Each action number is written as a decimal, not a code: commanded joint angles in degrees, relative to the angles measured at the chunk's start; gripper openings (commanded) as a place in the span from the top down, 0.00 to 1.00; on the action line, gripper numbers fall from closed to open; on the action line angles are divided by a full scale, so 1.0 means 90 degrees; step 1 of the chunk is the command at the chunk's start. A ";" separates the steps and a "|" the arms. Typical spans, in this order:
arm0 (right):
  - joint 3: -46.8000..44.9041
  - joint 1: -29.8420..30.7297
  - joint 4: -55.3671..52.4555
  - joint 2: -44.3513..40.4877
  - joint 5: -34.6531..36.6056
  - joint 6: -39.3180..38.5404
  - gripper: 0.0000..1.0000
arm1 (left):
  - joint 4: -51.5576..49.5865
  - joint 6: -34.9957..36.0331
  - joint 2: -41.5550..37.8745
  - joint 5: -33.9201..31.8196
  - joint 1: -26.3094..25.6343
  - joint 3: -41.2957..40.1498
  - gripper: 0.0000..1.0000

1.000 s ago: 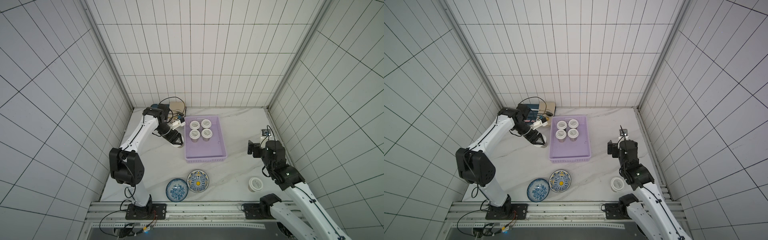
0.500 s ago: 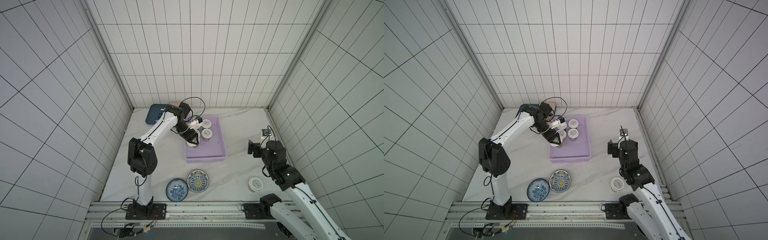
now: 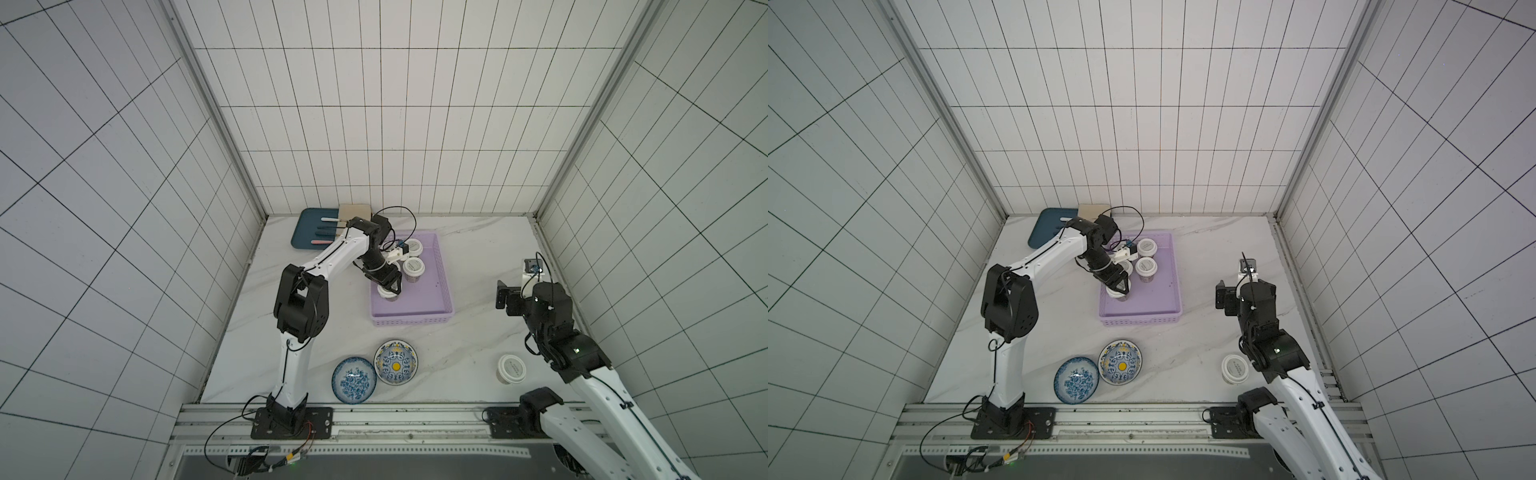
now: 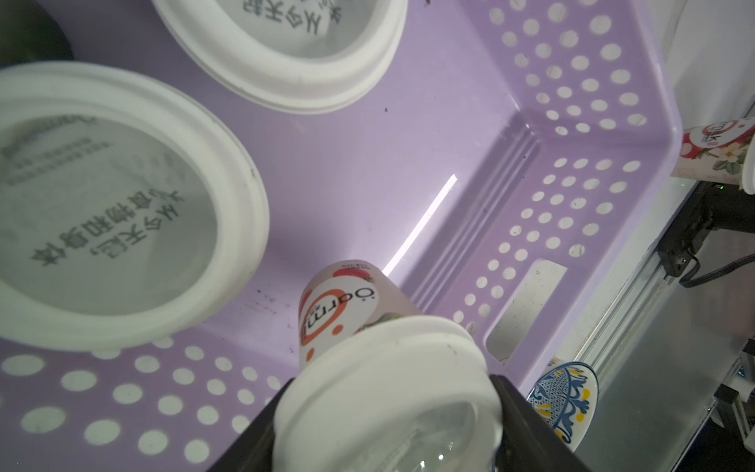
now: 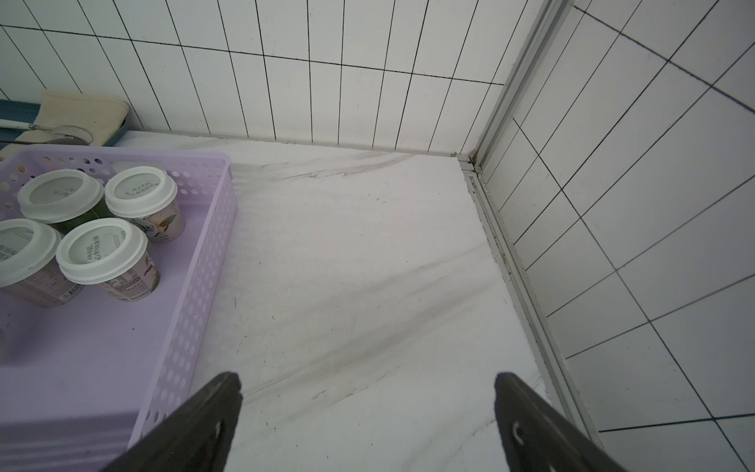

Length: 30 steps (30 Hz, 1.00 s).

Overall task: Put the yogurt in the basket
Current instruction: Place the yogurt in the basket.

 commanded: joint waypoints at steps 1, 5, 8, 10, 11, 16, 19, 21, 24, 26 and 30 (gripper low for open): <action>-0.0129 0.0066 0.0134 -0.0047 0.0116 -0.0056 0.01 | 0.0248 -0.0134 0.0217 -0.0155 -0.0039 0.0051 0.30; -0.0133 0.0081 0.0154 -0.0048 -0.0017 -0.0036 0.01 | 0.0347 -0.0180 0.0346 -0.0183 -0.0050 0.0042 0.30; -0.0138 0.0081 0.0154 -0.0025 0.0100 -0.0047 0.01 | 0.0373 -0.0227 0.0388 -0.0164 -0.0060 0.0024 0.30; -0.0136 0.0081 0.0165 -0.0047 -0.0031 -0.0027 0.01 | 0.0408 -0.0198 0.0405 -0.0199 -0.0069 -0.0013 0.29; -0.0138 0.0081 0.0168 -0.0042 -0.0058 -0.0027 0.01 | 0.0434 -0.0199 0.0410 -0.0251 -0.0060 -0.0020 0.28; -0.0135 0.0086 0.0164 -0.0033 -0.0007 -0.0026 0.01 | 0.0433 -0.0238 0.0475 -0.0263 -0.0065 -0.0052 0.27; -0.0138 0.0091 0.0139 -0.0026 0.0010 -0.0045 0.01 | 0.0438 -0.0220 0.0504 -0.0360 -0.0071 -0.0052 0.26; -0.0135 0.0091 0.0142 -0.0008 0.0117 -0.0056 0.01 | 0.0426 -0.0245 0.0506 -0.0330 -0.0077 -0.0066 0.25; -0.0136 0.0090 0.0145 -0.0047 -0.0037 -0.0037 0.01 | 0.0420 -0.0208 0.0474 -0.0305 -0.0066 -0.0085 0.23; -0.0131 0.0090 0.0128 -0.0024 0.0059 -0.0064 0.01 | 0.0445 -0.0264 0.0419 -0.0376 -0.0067 -0.0084 0.20; -0.0135 0.0091 0.0144 -0.0050 -0.0024 -0.0038 0.01 | 0.0443 -0.0291 0.0227 -0.0251 -0.0069 -0.0096 0.14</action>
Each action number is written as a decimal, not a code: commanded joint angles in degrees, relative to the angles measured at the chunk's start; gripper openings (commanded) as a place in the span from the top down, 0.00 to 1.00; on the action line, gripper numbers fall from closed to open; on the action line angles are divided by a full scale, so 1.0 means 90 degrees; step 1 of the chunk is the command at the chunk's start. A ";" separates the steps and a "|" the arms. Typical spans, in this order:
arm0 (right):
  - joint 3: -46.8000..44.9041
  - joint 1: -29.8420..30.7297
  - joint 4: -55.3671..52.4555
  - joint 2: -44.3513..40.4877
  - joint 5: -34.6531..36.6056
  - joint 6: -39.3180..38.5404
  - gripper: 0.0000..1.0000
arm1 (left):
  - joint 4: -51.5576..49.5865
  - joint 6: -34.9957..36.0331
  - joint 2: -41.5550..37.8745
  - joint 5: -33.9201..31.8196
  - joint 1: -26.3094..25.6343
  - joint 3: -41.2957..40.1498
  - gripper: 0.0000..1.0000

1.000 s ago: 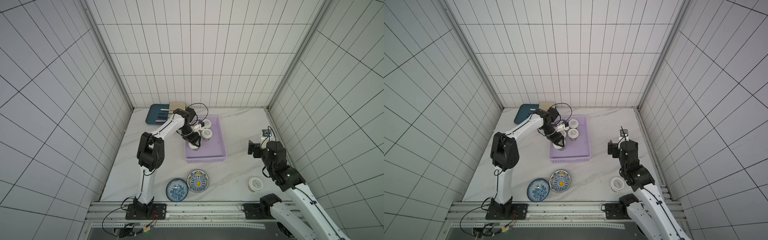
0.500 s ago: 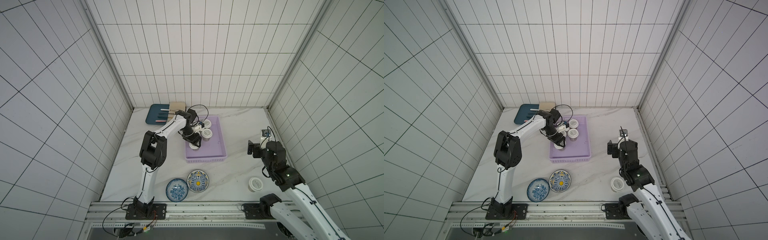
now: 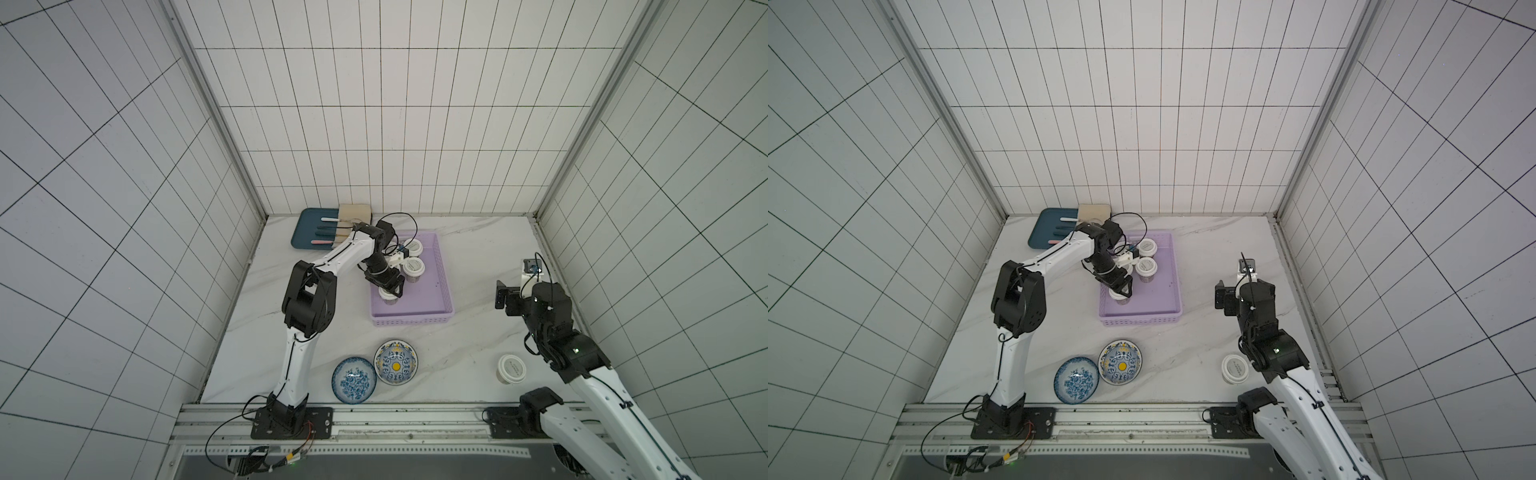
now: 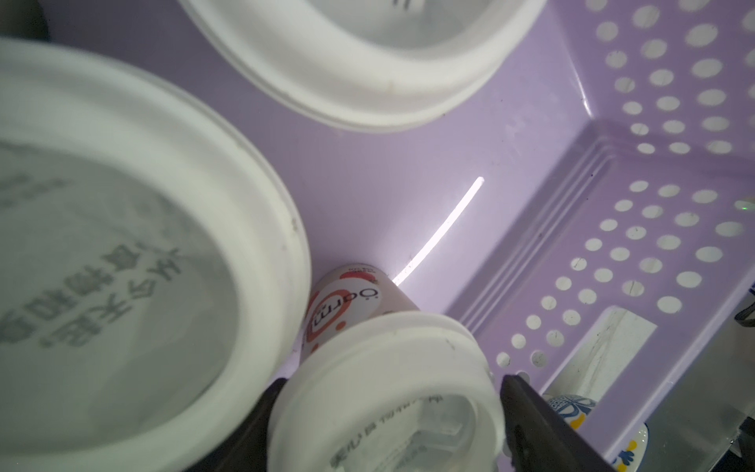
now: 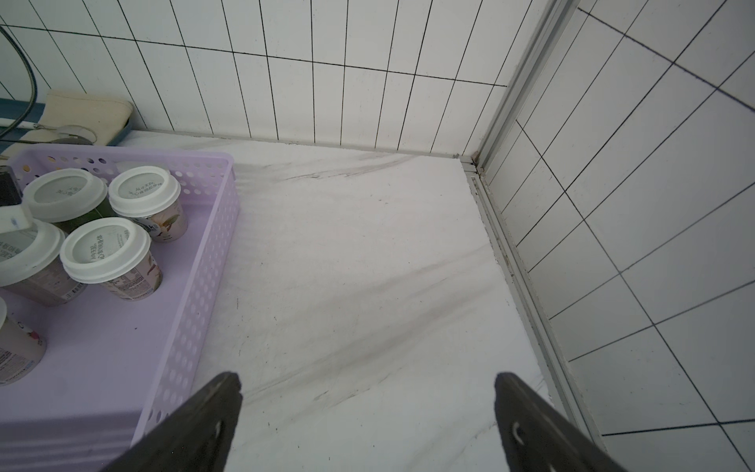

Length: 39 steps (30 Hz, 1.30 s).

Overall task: Put the yogurt in the basket
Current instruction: Place the yogurt in the basket.

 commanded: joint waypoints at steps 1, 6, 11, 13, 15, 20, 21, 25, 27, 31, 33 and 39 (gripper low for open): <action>-0.0120 0.0055 0.0103 -0.0061 -0.0029 -0.0049 0.01 | 0.0073 -0.0029 -0.0243 0.0001 -0.0014 -0.0040 0.13; -0.0118 0.0055 0.0104 -0.0070 0.0066 -0.0050 0.01 | 0.0009 -0.0065 -0.0590 -0.0081 -0.0013 0.0006 0.03; -0.0019 0.0055 -0.0090 0.0026 0.0176 0.0065 0.01 | -0.0154 -0.0135 -0.1000 -0.0256 -0.0015 0.0172 0.03; 0.0045 0.0054 -0.0157 0.0027 0.0080 0.0139 0.01 | -0.0189 -0.0125 -0.1202 -0.0290 -0.0015 0.0165 0.02; 0.0150 0.0018 -0.0361 0.0075 0.0089 0.0276 0.01 | -0.0170 -0.0147 -0.1441 -0.0377 -0.0013 0.0132 0.03; 0.0826 -0.0202 -0.1428 0.0455 -0.0208 0.0922 0.01 | 0.0375 -0.0409 -0.2297 -0.0388 -0.0001 -0.0465 0.03; 0.0971 -0.0285 -0.1684 0.0526 -0.0305 0.1100 0.01 | 0.0548 -0.0463 -0.2476 -0.0416 0.0009 -0.0641 0.03; 0.1459 -0.0941 -0.2787 0.0775 -0.1159 0.1941 0.01 | 0.1251 -0.0890 -0.3172 -0.0435 0.0106 -0.1402 0.03; 0.1547 -0.1183 -0.3179 0.0845 -0.1576 0.2224 0.01 | 0.1564 -0.1073 -0.3492 -0.0277 0.0214 -0.1782 0.03; 0.1721 -0.1517 -0.4027 0.1071 -0.2321 0.2805 0.01 | 0.2085 -0.1526 -0.4099 -0.0187 0.0486 -0.2489 0.03; 0.1687 -0.1609 -0.4291 0.1161 -0.2660 0.3026 0.01 | 0.2404 -0.1727 -0.4425 -0.0076 0.0638 -0.2862 0.02; 0.1579 -0.1770 -0.5051 0.1257 -0.3177 0.3644 0.01 | 0.3147 -0.1991 -0.5342 -0.0303 0.0944 -0.3817 0.03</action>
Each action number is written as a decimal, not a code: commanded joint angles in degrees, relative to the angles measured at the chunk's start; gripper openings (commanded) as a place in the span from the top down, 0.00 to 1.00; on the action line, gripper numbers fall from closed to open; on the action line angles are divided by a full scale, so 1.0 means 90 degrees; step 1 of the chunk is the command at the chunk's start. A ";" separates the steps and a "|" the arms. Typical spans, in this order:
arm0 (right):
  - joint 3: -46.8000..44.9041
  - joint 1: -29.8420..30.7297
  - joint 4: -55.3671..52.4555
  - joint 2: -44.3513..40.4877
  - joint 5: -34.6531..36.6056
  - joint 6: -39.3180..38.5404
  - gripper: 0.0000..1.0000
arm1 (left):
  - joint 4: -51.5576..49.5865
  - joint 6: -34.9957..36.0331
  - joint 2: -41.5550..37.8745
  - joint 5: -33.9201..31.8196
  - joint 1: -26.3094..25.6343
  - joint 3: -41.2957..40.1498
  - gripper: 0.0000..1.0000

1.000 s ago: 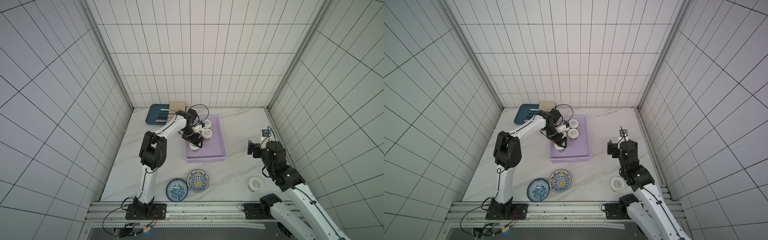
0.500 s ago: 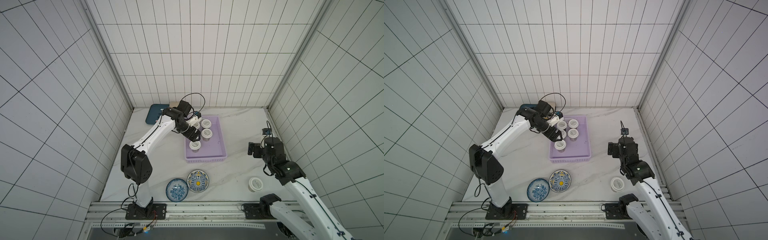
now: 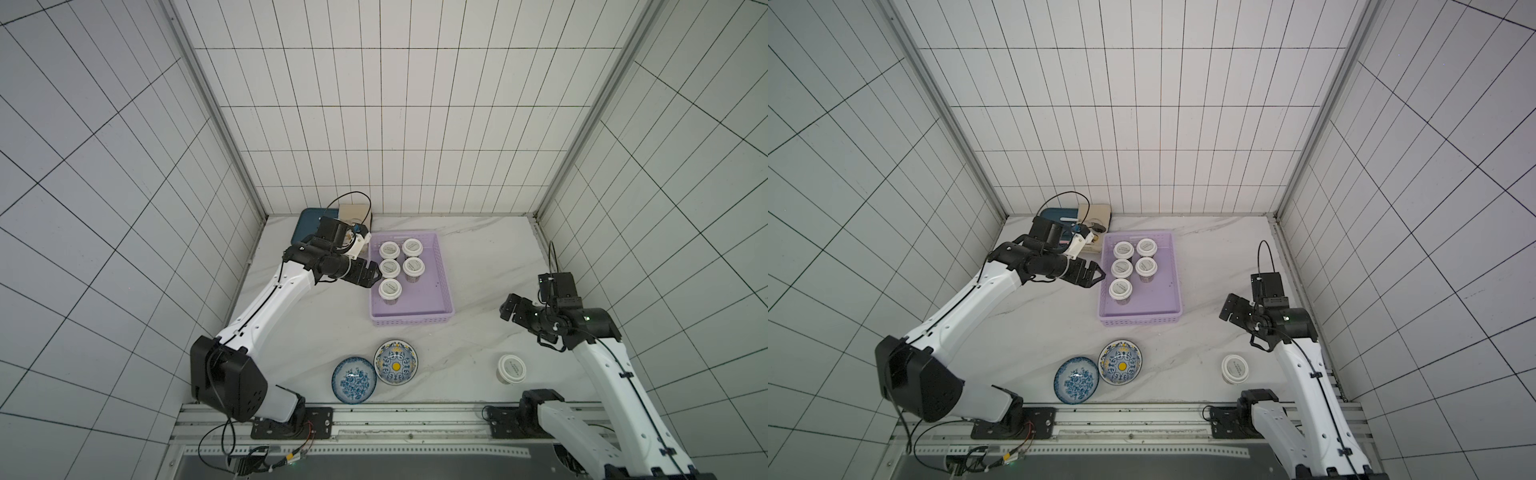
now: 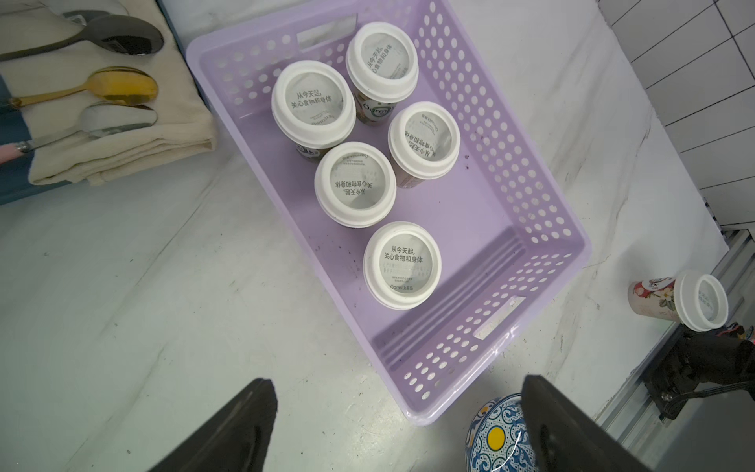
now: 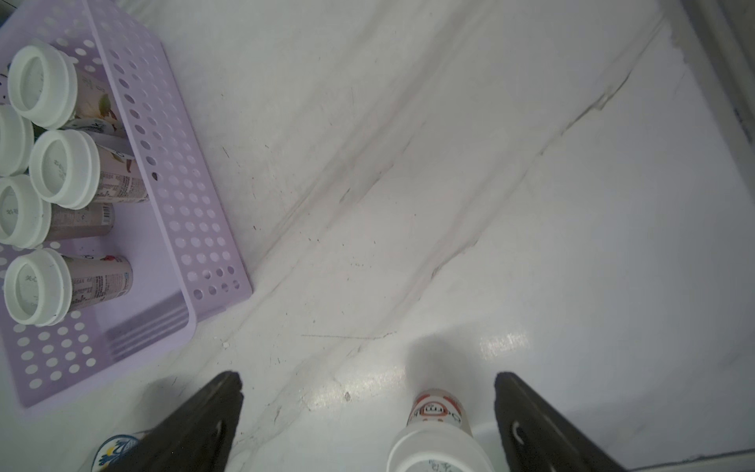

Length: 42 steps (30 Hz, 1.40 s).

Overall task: Put the yogurt in the basket
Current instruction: Place the yogurt in the basket, then pick up the yogurt from the center of the board.

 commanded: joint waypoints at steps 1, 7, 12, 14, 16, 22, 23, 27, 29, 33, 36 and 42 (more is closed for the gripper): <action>0.0065 -0.0101 -0.0812 -0.0066 -0.0500 0.0515 0.01 | 0.0844 -0.0258 -0.0521 -0.0037 0.0145 -0.0436 0.03; 0.0067 -0.0108 -0.1587 -0.0267 -0.0243 0.0715 0.01 | 0.1507 -0.0776 -0.1074 0.0297 0.0796 -0.1255 0.02; -0.0044 -0.0109 -0.2116 -0.0140 -0.0193 0.0797 0.01 | 0.1864 -0.1001 -0.1331 0.0514 0.1338 -0.1590 0.02; -0.0061 -0.0098 -0.2200 -0.0060 -0.0280 0.0677 0.01 | 0.2087 -0.1119 -0.1501 0.0489 0.1609 -0.1755 0.02; -0.0070 -0.0097 -0.2308 0.0015 -0.0216 0.0628 0.01 | 0.2242 -0.1253 -0.1630 0.0576 0.1855 -0.1900 0.02; -0.0446 -0.0058 -0.2200 0.0038 -0.0414 0.0572 0.01 | 0.2724 -0.1503 -0.2056 0.0942 0.2499 -0.2479 0.02; -0.0474 -0.0029 -0.2174 0.0085 -0.0445 0.0568 0.01 | 0.2730 -0.1517 -0.2075 0.0959 0.2582 -0.2498 0.02; -0.0619 0.0194 -0.1979 0.0406 -0.0673 0.0583 0.01 | 0.2754 -0.1368 -0.2168 0.0839 0.2789 -0.2512 0.02; -0.0671 0.0303 -0.1927 0.0608 -0.0683 0.0568 0.01 | 0.2794 -0.1346 -0.2151 0.0795 0.2853 -0.2528 0.02; -0.0730 0.0679 -0.1705 0.0879 -0.0686 0.0725 0.01 | 0.2738 -0.1359 -0.2146 0.0787 0.2899 -0.2482 0.02; -0.0737 0.0771 -0.1613 0.1066 -0.0530 0.0710 0.01 | 0.2813 -0.1367 -0.2113 0.0836 0.2900 -0.2531 0.02; -0.0853 0.0886 -0.1389 0.1260 -0.0374 0.0767 0.01 | 0.2788 -0.1310 -0.2117 0.0801 0.2909 -0.2527 0.02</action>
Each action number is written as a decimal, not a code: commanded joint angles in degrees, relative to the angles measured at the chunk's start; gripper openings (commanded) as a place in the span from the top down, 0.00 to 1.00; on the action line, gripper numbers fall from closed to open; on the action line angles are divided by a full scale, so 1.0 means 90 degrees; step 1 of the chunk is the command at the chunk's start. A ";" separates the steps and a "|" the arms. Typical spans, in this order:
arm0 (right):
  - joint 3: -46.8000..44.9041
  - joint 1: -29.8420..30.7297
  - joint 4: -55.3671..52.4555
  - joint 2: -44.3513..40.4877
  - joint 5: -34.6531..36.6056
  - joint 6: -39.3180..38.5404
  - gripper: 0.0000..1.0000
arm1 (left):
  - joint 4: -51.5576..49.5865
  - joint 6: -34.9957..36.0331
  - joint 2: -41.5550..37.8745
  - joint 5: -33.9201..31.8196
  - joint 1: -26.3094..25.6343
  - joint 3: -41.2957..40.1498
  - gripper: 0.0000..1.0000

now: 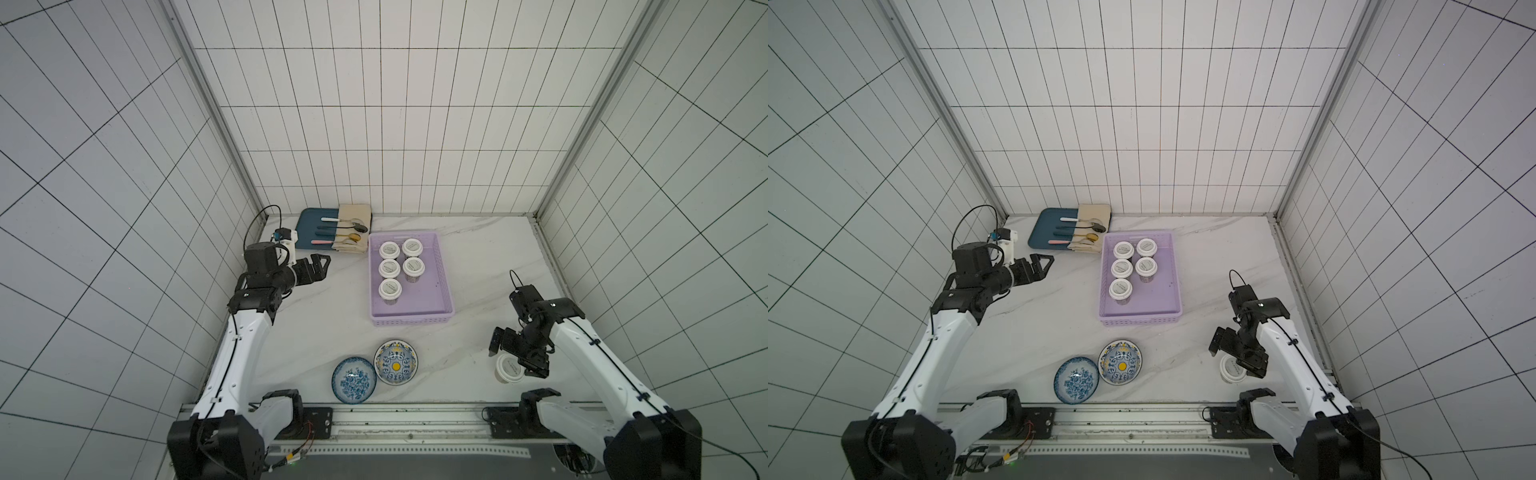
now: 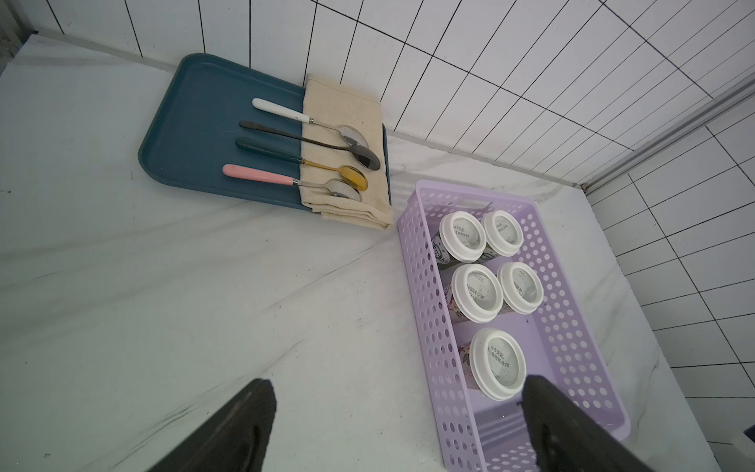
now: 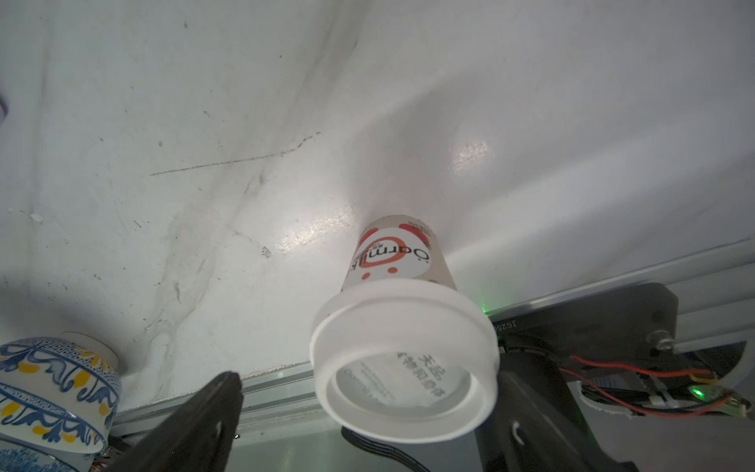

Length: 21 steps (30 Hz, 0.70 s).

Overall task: Put the yogurt in the basket
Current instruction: Pick up the yogurt from the center of the board.

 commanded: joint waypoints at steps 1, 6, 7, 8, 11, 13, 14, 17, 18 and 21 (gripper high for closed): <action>-0.0070 0.0099 0.0096 0.0107 0.0231 0.0084 0.01 | 0.0182 0.0084 -0.0058 0.0029 0.0040 -0.0048 0.02; -0.0190 0.0340 0.0297 0.0174 0.0320 0.0252 0.01 | 0.0215 0.0061 -0.0075 0.0058 0.0043 -0.0069 0.02; -0.0188 0.0351 0.0311 0.0213 0.0306 0.0249 0.01 | 0.0219 0.0079 -0.0065 0.0052 0.0041 -0.0075 0.02; -0.0185 0.0378 0.0326 0.0266 0.0267 0.0247 0.01 | 0.0182 0.0067 -0.0056 0.0023 0.0041 -0.0051 0.02; -0.0281 0.0532 0.0499 0.0346 0.0159 0.0295 0.00 | 0.0152 0.0078 -0.0091 0.0014 0.0041 -0.0048 0.02; -0.0284 0.0576 0.0577 0.0426 0.0163 0.0252 0.02 | 0.0247 0.0108 -0.0096 0.0049 0.0036 -0.0122 0.02; -0.0247 0.0599 0.0567 0.0468 0.0176 0.0227 0.02 | 0.0239 0.0112 -0.0085 0.0034 0.0054 -0.0116 0.02; -0.0229 0.0688 0.0639 0.0436 0.0145 0.0277 0.05 | 0.0157 0.0114 -0.0101 -0.0020 0.0051 -0.0060 0.02; -0.0243 0.0713 0.0730 0.0435 0.0104 0.0286 0.06 | 0.0212 0.0112 -0.0113 0.0009 0.0048 -0.0101 0.02; -0.0146 0.0759 0.0758 0.0523 0.0049 0.0163 0.07 | 0.0261 0.0105 -0.0096 0.0029 0.0066 -0.0151 0.02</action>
